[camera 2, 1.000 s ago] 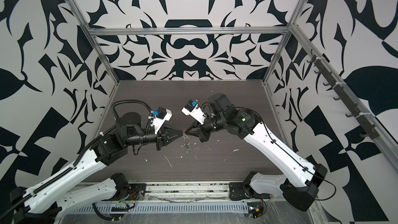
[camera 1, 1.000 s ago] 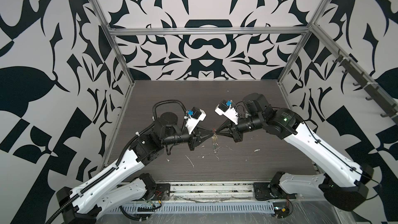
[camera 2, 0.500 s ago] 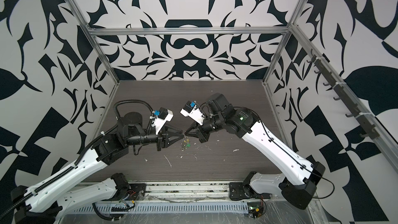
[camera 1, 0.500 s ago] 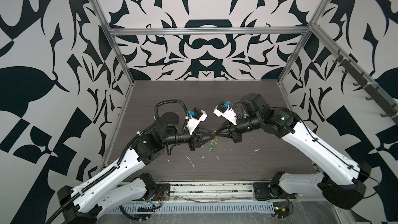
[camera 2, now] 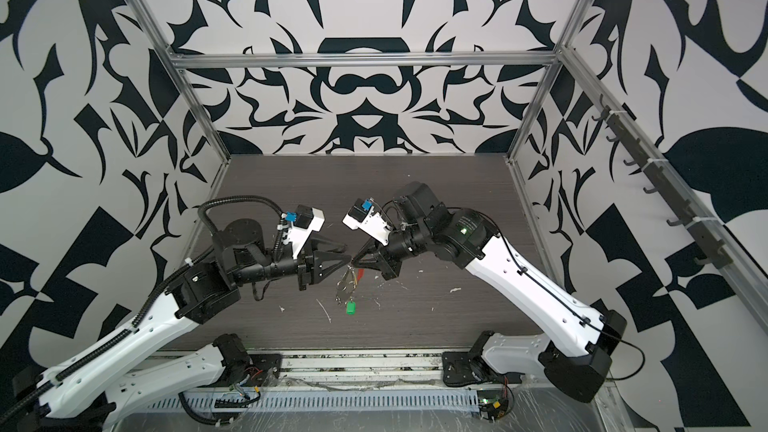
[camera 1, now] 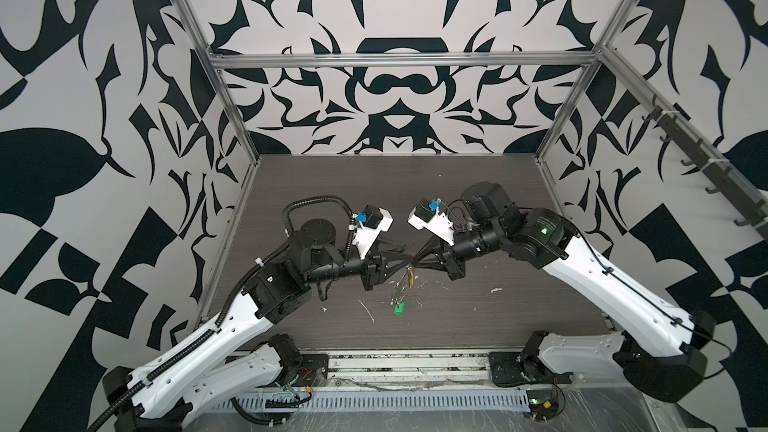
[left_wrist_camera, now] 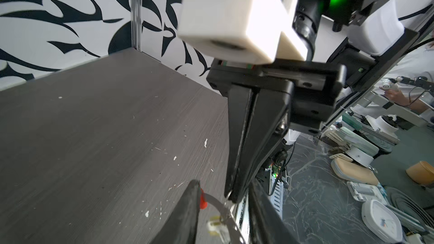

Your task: Remove the keys from the keyring

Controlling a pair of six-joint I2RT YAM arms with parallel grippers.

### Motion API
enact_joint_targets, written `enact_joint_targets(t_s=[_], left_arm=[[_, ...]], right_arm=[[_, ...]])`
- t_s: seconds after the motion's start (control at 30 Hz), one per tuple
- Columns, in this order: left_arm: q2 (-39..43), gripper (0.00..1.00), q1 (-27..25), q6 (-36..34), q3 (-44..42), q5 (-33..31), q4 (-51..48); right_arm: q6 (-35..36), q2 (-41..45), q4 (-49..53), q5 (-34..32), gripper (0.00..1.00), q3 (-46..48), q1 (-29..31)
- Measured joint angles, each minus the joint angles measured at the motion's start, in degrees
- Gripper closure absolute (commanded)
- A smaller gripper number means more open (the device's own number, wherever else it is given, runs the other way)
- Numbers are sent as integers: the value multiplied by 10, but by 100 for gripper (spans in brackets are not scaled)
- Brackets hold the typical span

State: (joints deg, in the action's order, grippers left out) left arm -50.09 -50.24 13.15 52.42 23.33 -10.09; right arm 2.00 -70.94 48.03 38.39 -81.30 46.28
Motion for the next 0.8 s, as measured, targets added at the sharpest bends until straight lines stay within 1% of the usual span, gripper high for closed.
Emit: enact_joint_targets(t_s=[0.07,0.2,0.43,0.73,0.8], left_arm=[[-7,66,0,1,0,15,0],[-12,78,0,3,0,41,0],[-12,85,1,2,1,47,-1],[-12,83,1,3,2,39,-5],[-13,81,1,3,2,39,-7]], right_arm=[[0,0,-1,0,100,0,0],[0,3,-3,-1,100,0,0],[0,8,-3,-7,100,0,1],[0,12,-3,-14,100,0,1],[0,12,-3,-15,100,0,1]])
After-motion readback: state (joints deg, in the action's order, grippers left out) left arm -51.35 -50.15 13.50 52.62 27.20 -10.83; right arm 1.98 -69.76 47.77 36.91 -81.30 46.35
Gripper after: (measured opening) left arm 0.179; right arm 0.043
